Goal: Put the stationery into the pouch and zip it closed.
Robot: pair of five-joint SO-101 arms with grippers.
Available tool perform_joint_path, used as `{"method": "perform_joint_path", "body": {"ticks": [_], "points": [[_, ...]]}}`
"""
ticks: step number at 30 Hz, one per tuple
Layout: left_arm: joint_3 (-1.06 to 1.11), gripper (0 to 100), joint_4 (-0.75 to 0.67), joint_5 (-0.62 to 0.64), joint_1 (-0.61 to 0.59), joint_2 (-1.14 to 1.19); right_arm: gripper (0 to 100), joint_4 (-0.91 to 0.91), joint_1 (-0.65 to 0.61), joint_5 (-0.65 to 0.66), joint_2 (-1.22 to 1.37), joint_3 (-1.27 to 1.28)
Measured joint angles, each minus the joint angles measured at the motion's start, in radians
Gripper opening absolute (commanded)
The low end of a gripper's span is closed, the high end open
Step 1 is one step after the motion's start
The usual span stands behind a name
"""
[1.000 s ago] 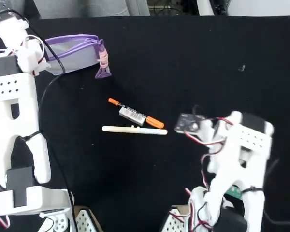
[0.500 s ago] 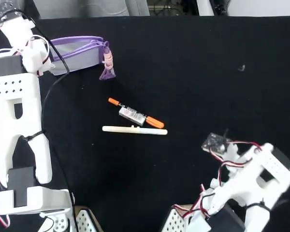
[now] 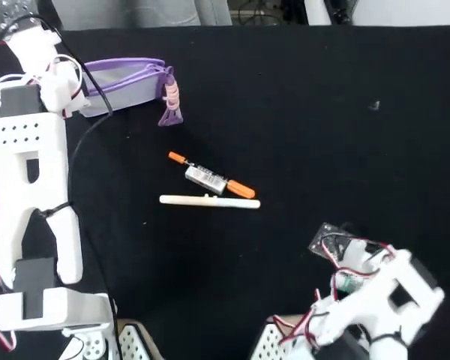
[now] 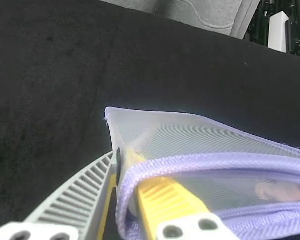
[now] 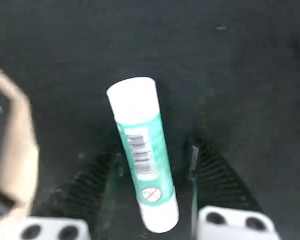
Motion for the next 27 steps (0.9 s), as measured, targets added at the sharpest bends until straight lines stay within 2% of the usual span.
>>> {"method": "perform_joint_path", "body": {"ticks": [4,8,13,19,23,27], "points": [[0.002,3,-0.002,0.0,0.002,0.0,0.8,-0.038,-0.002,0.002,-0.002,0.005],[0.002,3,-0.002,0.0,0.005,0.0,4.3,0.044,-0.002,-0.003,0.002,-0.064],[0.002,3,0.0,0.0,0.005,0.0,4.3,0.354,0.0,-0.003,0.018,-0.25],[0.003,3,0.0,0.0,0.005,0.0,4.3,0.747,-0.115,-0.003,0.018,-0.514],[0.011,3,-0.005,0.0,0.005,0.0,4.3,0.815,-0.216,-0.017,0.018,-0.617],[0.015,3,-0.006,0.0,0.008,0.0,4.3,0.815,-0.356,-0.155,0.018,-0.704]]}}
